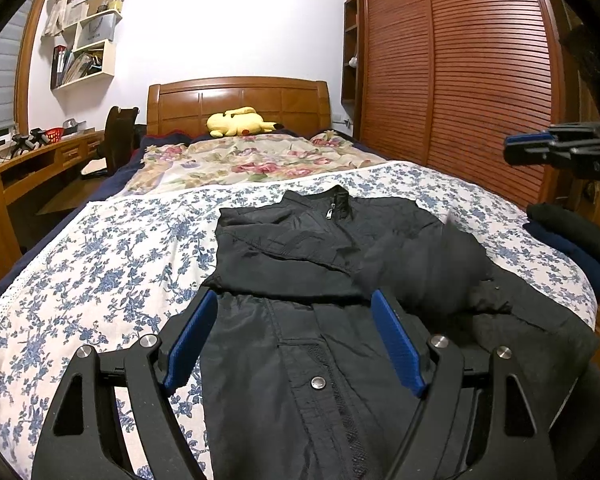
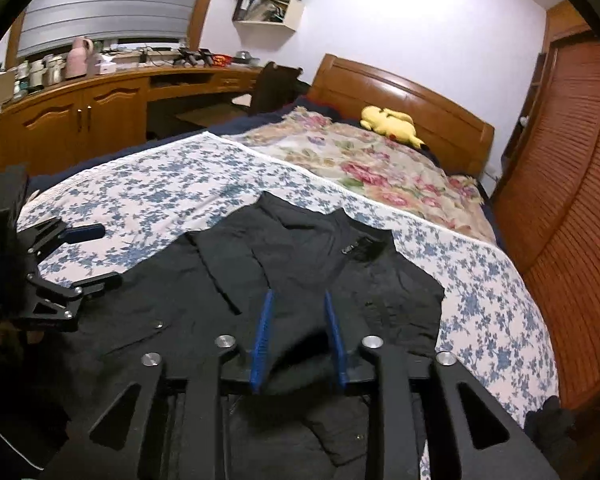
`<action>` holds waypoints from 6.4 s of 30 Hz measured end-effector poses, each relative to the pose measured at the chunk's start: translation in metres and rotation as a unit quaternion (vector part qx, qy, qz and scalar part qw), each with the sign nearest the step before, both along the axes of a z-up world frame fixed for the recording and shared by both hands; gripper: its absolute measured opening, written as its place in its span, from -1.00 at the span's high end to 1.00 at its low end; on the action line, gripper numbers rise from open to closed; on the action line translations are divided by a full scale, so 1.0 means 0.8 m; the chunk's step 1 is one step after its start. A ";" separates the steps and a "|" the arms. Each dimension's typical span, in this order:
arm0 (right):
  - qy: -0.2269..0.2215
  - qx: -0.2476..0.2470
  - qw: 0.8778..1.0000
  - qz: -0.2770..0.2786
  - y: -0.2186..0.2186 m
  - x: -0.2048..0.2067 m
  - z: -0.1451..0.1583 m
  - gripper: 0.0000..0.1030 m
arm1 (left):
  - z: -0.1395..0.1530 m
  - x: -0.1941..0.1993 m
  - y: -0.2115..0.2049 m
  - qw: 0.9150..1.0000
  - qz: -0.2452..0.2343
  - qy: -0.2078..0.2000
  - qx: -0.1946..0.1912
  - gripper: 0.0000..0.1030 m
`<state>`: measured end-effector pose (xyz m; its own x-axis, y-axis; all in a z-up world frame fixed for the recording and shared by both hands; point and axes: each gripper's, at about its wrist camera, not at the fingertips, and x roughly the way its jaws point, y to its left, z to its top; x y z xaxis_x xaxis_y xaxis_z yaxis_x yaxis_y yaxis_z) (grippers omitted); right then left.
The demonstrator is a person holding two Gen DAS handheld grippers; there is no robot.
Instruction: Fold large clothes
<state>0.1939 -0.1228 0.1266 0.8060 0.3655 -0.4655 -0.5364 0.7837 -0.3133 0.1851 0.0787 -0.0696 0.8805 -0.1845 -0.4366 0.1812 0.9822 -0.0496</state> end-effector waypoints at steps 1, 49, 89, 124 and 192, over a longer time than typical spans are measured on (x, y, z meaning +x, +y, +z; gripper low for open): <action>0.002 0.005 1.000 0.008 0.000 -0.005 0.000 0.37 | 0.000 -0.001 0.000 1.000 -0.001 0.000 0.000 -0.56; 0.112 0.126 0.981 -0.092 -0.144 0.038 -0.127 0.03 | -0.081 0.076 -0.294 0.963 -0.138 0.187 0.138 -0.07; 0.100 0.115 0.985 -0.081 -0.139 0.044 -0.131 0.03 | -0.098 0.062 -0.285 0.932 -0.135 0.187 0.279 0.74; 0.114 0.096 0.987 -0.054 -0.076 0.079 -0.139 0.03 | -0.030 -0.003 -0.063 0.986 -0.005 0.149 0.075 0.24; 0.197 0.048 0.972 -0.114 -0.187 -0.001 -0.180 -0.26 | -0.087 -0.094 0.064 0.977 0.017 0.211 0.016 0.31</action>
